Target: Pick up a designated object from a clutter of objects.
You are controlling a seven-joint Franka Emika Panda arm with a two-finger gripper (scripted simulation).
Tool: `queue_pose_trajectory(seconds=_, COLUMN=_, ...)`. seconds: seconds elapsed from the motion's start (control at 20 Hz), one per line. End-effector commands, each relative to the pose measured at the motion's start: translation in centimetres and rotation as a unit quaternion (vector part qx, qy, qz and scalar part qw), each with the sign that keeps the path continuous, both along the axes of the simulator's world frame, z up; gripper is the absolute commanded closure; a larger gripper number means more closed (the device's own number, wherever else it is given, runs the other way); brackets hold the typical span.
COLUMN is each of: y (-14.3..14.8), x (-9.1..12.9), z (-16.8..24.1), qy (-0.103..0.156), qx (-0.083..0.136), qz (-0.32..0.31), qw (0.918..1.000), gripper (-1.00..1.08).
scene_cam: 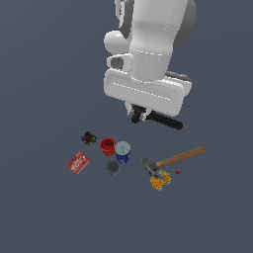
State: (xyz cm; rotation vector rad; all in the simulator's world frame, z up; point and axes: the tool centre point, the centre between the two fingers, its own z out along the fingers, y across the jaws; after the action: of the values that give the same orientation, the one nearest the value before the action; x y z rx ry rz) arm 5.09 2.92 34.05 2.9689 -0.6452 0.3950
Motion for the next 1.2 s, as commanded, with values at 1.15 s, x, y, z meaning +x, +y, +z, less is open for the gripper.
queue_pose_trajectory(seconds=1.15, y=0.1, x=-0.5, z=8.3, qy=0.0, qx=-0.001, qz=-0.001, qw=1.0, gripper=1.08)
